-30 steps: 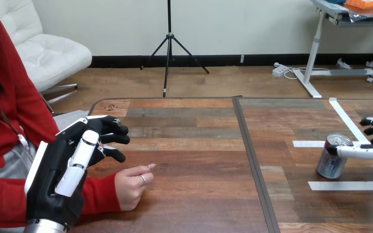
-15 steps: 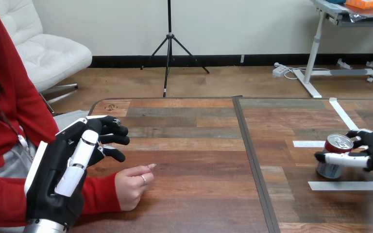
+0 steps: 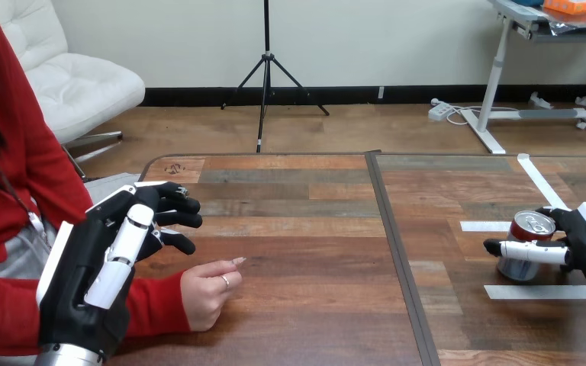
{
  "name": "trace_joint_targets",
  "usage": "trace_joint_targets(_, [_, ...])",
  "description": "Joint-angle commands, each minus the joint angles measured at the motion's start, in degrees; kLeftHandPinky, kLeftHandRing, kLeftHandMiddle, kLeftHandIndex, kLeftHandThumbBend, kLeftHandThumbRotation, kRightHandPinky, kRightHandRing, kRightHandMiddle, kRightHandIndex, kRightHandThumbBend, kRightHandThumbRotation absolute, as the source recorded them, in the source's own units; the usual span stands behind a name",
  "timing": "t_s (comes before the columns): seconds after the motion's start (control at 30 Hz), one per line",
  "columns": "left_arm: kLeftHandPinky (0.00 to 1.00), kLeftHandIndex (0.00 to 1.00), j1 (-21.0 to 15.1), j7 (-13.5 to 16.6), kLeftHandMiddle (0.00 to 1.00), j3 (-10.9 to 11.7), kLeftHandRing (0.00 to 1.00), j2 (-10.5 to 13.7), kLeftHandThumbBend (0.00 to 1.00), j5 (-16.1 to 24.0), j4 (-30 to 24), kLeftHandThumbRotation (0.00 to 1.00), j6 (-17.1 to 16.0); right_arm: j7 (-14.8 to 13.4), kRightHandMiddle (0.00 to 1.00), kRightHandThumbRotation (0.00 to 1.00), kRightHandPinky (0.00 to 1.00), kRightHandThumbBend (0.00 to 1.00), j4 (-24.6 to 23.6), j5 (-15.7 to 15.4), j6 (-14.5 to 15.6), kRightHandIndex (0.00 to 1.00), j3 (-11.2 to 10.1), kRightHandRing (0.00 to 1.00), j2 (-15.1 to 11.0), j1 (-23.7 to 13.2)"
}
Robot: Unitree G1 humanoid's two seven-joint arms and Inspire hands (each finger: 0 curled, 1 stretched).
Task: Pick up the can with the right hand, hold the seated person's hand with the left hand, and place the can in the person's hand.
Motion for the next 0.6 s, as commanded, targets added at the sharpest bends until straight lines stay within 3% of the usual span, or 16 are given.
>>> trace_joint_targets(0.0, [0.44, 0.55, -3.30, -0.38, 0.59, 0.97, 0.58, 1.12, 0.34, -0.27, -1.90, 0.66, -0.62, 0.22, 0.84, 0.53, 0.62, 1.00, -0.08, 0.19, 0.16, 0.88, 0.27, 0.78, 0.75, -6.58])
trace_joint_targets(0.37, [0.44, 0.55, -3.54, -0.80, 0.58, 1.25, 0.57, 1.31, 0.34, -0.51, -1.71, 0.65, -1.01, -0.18, 0.73, 0.52, 0.50, 1.00, 0.06, 0.25, 0.61, 0.86, 0.49, 0.66, 1.66, -7.60])
trace_joint_targets(0.57, [0.44, 0.55, -3.47, -0.37, 0.58, 1.27, 0.57, 1.28, 0.34, -0.04, -2.17, 0.65, -0.72, -1.17, 0.79, 0.46, 0.59, 1.00, 0.14, 0.39, -1.18, 0.84, 0.32, 0.74, 1.95, -7.52])
